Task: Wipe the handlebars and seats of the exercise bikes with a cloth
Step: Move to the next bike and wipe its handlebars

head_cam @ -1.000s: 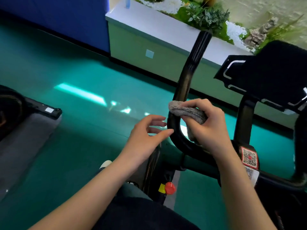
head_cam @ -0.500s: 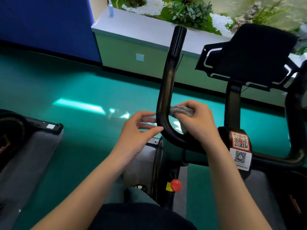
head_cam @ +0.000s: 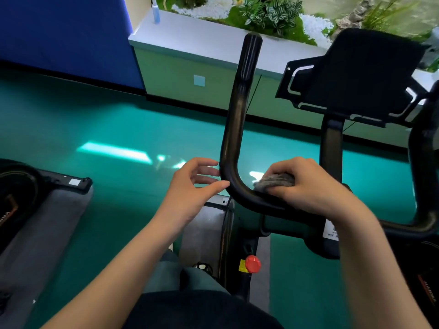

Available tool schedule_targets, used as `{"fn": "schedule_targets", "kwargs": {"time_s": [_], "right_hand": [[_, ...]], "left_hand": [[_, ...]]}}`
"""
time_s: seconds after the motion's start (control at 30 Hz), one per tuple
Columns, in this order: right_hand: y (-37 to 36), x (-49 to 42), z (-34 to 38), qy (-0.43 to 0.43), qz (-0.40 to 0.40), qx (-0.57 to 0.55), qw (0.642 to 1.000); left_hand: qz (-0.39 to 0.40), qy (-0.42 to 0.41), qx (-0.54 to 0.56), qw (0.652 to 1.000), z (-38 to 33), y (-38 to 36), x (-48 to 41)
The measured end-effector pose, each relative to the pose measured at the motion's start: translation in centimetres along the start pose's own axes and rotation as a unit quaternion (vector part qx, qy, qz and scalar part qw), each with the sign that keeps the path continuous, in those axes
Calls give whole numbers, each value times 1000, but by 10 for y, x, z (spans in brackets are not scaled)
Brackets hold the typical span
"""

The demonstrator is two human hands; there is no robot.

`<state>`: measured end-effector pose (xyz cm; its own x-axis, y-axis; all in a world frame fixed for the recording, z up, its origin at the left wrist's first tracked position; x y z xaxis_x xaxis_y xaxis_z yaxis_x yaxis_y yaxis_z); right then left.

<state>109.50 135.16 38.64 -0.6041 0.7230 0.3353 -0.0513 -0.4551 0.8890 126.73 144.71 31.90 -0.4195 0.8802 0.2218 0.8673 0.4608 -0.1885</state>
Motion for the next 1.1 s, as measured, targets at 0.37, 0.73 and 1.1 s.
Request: {"fn": "schedule_targets", "kwargs": {"time_s": [0.37, 0.73, 1.1], "right_hand": [[-5, 24, 18, -54, -320, -201, 924], [-16, -34, 99, 56, -230, 23, 971], [-34, -5, 118, -36, -265, -31, 963]], "left_hand": [[51, -10, -112, 992, -12, 18, 5], [65, -18, -105, 992, -13, 75, 14], [43, -10, -87, 995, -24, 142, 23]]}}
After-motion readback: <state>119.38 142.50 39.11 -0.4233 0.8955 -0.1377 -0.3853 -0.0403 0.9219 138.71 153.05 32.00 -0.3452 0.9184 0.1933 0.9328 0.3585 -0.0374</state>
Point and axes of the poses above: each hand's wrist, its own x-axis away from the middle knuckle, its own y-axis out of the back of the hand, z = x × y, the point moved 4 cm from there along -x, towards the middle knuckle, and after that the axes turned 14 degrees about x, right-handed, at the moved point
